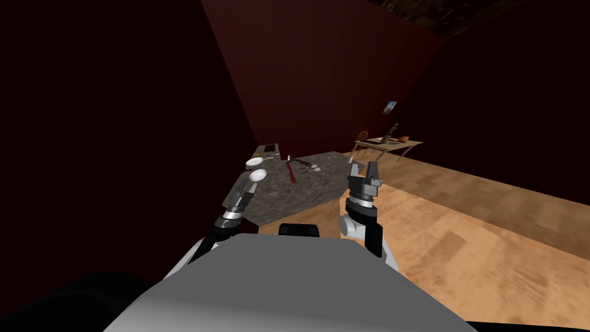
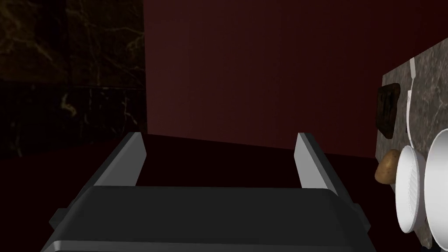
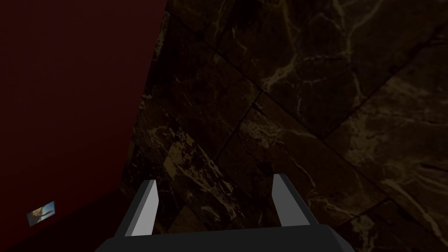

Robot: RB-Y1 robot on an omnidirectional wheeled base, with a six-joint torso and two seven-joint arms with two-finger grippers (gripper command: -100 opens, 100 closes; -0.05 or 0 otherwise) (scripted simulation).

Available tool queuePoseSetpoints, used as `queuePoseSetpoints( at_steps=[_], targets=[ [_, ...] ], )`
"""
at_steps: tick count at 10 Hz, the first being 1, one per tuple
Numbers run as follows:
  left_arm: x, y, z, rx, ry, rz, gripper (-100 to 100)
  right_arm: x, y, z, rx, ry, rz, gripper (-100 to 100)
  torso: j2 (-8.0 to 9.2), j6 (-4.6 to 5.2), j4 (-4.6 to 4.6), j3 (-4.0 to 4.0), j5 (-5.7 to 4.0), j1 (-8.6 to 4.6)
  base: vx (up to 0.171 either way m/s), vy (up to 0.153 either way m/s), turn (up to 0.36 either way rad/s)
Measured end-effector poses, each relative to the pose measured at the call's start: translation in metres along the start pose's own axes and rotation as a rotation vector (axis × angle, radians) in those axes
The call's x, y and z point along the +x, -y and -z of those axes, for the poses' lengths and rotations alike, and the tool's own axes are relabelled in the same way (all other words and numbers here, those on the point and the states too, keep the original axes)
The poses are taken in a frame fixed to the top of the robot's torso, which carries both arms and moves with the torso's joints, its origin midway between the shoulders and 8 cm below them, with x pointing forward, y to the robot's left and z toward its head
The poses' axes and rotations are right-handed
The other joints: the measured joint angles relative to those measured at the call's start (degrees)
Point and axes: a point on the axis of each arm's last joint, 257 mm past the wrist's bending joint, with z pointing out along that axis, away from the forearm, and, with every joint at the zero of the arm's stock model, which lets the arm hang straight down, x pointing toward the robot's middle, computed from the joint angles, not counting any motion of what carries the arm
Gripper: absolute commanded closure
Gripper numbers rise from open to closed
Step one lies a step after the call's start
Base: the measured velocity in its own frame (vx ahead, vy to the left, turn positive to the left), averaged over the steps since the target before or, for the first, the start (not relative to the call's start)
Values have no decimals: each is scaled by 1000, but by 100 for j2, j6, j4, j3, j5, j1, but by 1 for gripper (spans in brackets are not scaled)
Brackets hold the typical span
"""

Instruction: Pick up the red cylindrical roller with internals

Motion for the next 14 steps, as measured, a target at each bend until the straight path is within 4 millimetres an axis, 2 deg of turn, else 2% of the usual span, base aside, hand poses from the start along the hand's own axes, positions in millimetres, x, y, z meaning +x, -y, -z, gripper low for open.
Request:
queuePoseSetpoints(
  at_steps=[2,7,13,14],
  targets=[
    [10,-11,14,-50,-34,23,-100,0,0,0,0,0,0,0,-4,-1,-1,-2,-1,-7,-48,-43,-143],
    [14,-44,51,-180,-109,80,-100,0,0,0,0,0,0,0,-15,-4,-2,-8,-2,-7,-36,-57,-204],
    [17,-77,114,-369,-174,174,-100,0,0,0,0,0,0,0,-30,-4,-6,-17,-3,-8,1,-66,-226],
    [15,-81,130,-410,-175,196,-100,0,0,0,0,0,0,0,-32,-1,-6,-18,-3,-12,19,-60,-154]
  ],
)
